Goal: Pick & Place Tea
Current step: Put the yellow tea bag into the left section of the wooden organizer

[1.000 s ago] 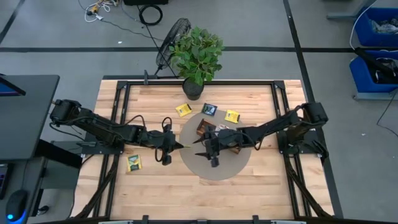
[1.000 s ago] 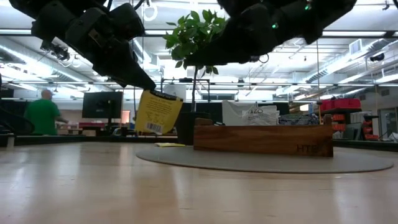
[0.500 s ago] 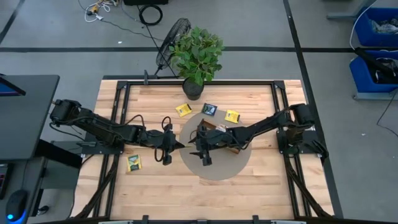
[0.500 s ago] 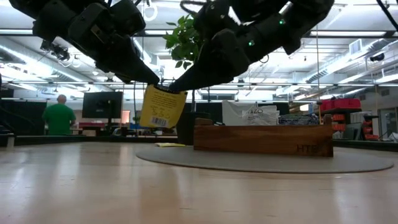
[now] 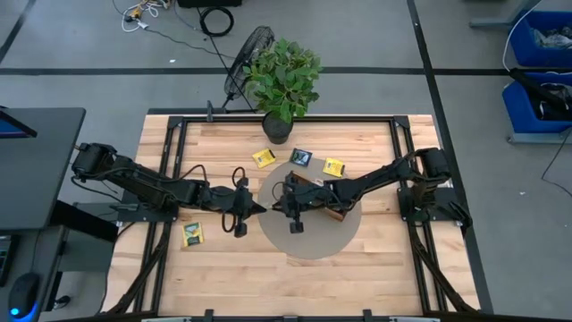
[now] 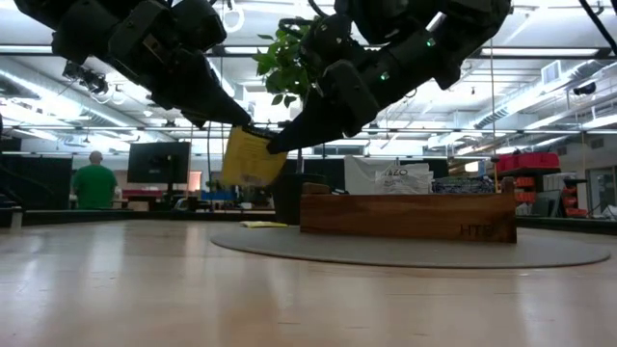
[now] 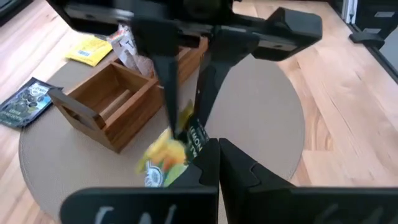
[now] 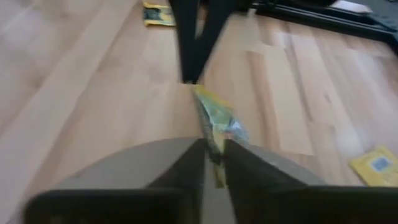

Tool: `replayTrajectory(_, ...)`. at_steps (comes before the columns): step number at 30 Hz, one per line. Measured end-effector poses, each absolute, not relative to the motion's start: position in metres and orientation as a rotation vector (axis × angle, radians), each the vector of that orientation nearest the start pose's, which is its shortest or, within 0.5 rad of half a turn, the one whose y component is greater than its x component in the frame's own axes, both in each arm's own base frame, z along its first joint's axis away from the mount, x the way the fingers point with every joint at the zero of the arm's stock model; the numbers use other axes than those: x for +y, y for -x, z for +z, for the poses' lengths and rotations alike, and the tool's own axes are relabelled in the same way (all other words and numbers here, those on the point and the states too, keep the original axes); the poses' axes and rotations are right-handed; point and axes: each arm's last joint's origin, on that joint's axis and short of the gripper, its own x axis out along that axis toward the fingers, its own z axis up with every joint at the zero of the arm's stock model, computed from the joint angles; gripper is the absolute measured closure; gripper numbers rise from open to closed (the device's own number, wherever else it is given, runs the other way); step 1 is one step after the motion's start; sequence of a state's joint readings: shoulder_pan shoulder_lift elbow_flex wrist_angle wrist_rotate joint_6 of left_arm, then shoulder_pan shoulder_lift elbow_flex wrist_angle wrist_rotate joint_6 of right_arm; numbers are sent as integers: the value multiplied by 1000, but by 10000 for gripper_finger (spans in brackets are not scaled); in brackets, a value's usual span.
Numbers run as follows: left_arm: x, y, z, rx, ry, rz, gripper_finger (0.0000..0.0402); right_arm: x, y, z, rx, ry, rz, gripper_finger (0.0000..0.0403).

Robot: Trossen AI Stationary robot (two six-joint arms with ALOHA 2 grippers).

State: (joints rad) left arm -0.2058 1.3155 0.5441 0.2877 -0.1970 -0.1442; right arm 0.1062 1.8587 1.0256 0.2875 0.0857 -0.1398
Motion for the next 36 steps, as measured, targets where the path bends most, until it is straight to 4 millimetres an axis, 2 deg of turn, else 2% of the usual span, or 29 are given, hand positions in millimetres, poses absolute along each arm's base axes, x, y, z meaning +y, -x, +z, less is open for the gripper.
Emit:
replayTrajectory(2,-47,-252,187,472,44,25,400,38,-385,165,545,184,79,380)
replayTrajectory(4,-46,-252,187,469,42,36,399,37,-384,165,550,184,81,394)
replayTrajectory(9,-44,-252,187,453,25,119,383,37,-384,170,584,176,74,398)
replayTrajectory(15,-40,-250,186,462,-21,259,336,31,-380,188,651,128,47,401)
replayTrajectory(20,-39,-248,182,512,-64,264,297,19,-368,204,681,85,9,401)
replayTrajectory(26,-37,-245,177,565,-93,293,274,-2,-352,223,718,23,-90,402)
replayTrajectory(30,-36,-244,177,565,-109,332,271,-18,-343,220,765,-27,-224,402)
replayTrajectory(36,-34,-241,175,591,-145,410,271,-32,-331,200,811,-121,-275,403)
